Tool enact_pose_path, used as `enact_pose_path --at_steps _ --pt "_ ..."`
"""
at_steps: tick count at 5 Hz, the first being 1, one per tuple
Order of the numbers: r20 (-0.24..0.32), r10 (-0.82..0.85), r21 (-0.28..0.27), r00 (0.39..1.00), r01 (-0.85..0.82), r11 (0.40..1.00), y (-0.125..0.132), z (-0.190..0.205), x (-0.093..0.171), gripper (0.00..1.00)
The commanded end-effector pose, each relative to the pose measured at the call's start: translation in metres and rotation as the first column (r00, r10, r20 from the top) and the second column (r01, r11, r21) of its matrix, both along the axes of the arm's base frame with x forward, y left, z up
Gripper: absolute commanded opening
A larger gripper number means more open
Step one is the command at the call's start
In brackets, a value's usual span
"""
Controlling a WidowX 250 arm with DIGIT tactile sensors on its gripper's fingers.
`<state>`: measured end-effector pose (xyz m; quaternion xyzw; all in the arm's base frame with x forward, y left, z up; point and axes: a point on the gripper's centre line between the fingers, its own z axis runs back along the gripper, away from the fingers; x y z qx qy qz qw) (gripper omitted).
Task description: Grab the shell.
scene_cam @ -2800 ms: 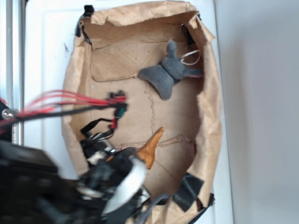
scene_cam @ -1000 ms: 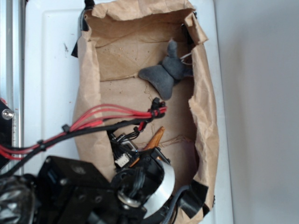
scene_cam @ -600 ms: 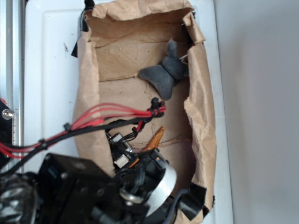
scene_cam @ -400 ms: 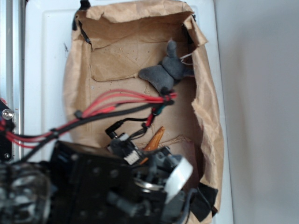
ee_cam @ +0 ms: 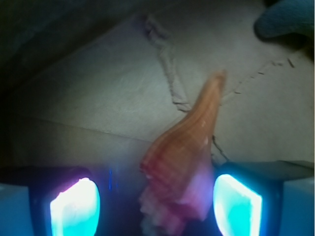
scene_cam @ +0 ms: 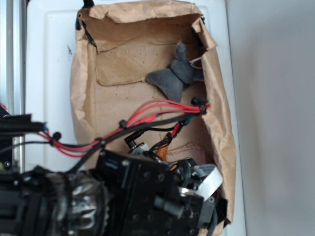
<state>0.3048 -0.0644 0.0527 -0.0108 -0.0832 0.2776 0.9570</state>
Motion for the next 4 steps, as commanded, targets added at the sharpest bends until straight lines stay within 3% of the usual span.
enact_pose_path --at_steps 1,2,3,4 --pt "0.042 -0.041 0.05 0.998 0.039 0.998 0.015 0.002 -0.007 1.0" --pt "0.055 -0.031 0.065 0.998 0.028 0.997 0.016 0.0 -0.022 0.0" --pt "0.063 -0.025 0.038 0.998 0.023 0.999 0.019 0.012 -0.024 0.0" --pt "0.056 -0.027 -0.039 0.998 0.029 0.999 0.03 0.039 -0.024 0.0"
